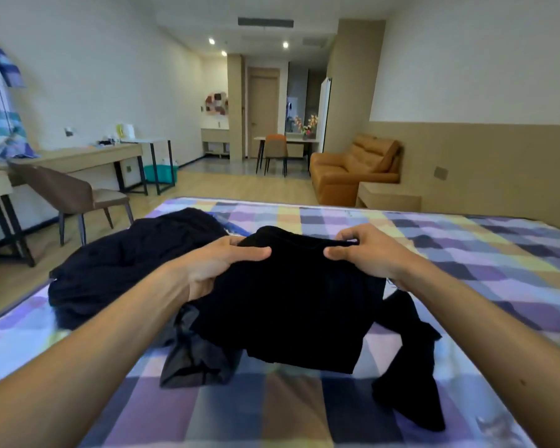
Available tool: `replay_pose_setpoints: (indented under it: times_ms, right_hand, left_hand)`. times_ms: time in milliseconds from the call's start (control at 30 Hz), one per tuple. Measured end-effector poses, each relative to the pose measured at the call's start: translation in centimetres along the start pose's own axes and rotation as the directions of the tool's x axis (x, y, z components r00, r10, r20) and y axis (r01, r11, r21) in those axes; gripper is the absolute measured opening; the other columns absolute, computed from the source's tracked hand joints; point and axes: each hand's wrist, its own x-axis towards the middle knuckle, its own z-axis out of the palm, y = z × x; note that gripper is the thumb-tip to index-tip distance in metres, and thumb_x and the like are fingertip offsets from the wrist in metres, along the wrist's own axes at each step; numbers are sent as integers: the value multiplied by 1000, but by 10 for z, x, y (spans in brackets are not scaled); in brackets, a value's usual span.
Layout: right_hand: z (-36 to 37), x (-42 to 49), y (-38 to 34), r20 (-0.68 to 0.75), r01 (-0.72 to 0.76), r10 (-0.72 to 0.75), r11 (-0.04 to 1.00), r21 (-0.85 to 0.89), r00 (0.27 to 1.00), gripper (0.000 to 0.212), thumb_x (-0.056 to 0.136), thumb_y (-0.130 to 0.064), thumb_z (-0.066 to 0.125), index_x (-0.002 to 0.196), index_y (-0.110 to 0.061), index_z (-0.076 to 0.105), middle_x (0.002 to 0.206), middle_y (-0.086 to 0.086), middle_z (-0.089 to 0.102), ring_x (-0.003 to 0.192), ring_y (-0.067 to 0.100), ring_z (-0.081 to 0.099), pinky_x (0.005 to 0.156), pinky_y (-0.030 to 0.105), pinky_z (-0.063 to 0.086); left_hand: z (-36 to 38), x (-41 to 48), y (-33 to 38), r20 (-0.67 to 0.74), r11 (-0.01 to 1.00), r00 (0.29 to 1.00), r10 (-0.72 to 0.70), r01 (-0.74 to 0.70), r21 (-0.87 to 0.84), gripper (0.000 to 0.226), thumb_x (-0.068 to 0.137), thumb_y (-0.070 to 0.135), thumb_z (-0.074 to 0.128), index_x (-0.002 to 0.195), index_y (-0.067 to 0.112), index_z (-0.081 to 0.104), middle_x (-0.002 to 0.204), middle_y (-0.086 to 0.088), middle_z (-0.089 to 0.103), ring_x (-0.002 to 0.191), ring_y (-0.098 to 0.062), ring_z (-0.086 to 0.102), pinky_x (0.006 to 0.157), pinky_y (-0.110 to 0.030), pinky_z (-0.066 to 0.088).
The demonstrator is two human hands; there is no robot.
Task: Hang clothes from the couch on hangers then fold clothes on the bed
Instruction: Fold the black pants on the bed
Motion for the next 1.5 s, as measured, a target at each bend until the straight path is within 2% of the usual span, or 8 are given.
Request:
replay_pose_setpoints:
  times_ms: [133, 267, 467, 633, 933, 1167, 1367, 1500]
  right_hand:
    - [27, -19, 21, 77, -175, 164, 969, 173, 983, 15, 94, -22, 71, 85, -11, 70, 80, 10, 69, 73, 20, 66, 73, 32, 48]
    - [58, -45, 23, 158, -264, 217, 873, 410, 963, 18, 99, -20, 63, 83, -15, 68, 83, 6, 71, 79, 19, 69, 73, 30, 53]
    - [77, -69, 3, 264, -309, 182, 738, 601, 947, 42, 96, -49, 62, 109, -12, 76, 100, 10, 78, 86, 21, 76, 66, 27, 58]
    - [66, -67, 6, 164, -243, 181, 782, 574, 970, 20, 95, -12, 65, 112, -3, 71, 105, 20, 75, 92, 28, 75, 75, 33, 62]
    - [7, -78, -37, 34, -91, 145, 408, 908, 989, 17, 96, 0, 49, 107, 5, 61, 81, 19, 71, 64, 24, 71, 61, 33, 63]
    - [-26, -92, -62, -48, 45, 1, 344, 938, 999, 11, 96, 4, 44, 93, 1, 54, 68, 11, 56, 52, 16, 62, 49, 24, 56]
    - [-70, -105, -67, -203, 207, -47, 328, 922, 978, 16, 96, -1, 44, 102, 4, 58, 82, 15, 67, 68, 23, 68, 67, 32, 62]
    - [-139, -129, -25, -431, 393, 36, 346, 852, 902, 13, 74, -3, 48, 83, -8, 56, 65, 7, 63, 50, 15, 64, 39, 21, 48]
  left_hand:
    - [24, -3, -25, -308, 994, 949, 59, -26, 109, 31, 79, 22, 84, 105, 6, 77, 101, -16, 77, 89, -33, 75, 77, -35, 61]
    - [45, -4, -55, -583, 841, 719, 378, -4, 540, 47, 58, 56, 77, 93, 26, 68, 90, 3, 73, 87, -23, 70, 79, -46, 60]
    - [111, -30, -91, -299, 711, 789, 536, -232, 663, 42, 69, 49, 67, 104, 28, 57, 99, 10, 62, 96, -15, 62, 83, -41, 53]
    - [128, -36, -118, -282, 729, 715, 640, -449, 516, 59, 73, 33, 78, 126, 25, 55, 127, 12, 56, 124, -8, 54, 101, -30, 46]
    - [122, 57, -140, -611, 764, 497, 616, -187, 618, 31, 76, 20, 68, 104, 22, 53, 92, -3, 64, 89, -37, 62, 83, -52, 49]
    - [197, 89, -89, -565, 771, 527, 634, -379, 512, 112, 58, 64, 83, 148, 17, 34, 145, 0, 46, 141, -20, 40, 117, -42, 29]
    - [174, 139, -89, -781, 929, 514, 354, -93, 359, 30, 83, 17, 65, 112, 18, 57, 103, -11, 70, 105, -36, 62, 102, -43, 38]
    - [124, 140, -119, -832, 951, 520, 194, 109, 290, 23, 90, 15, 59, 111, 19, 69, 108, -15, 71, 106, -39, 63, 104, -44, 41]
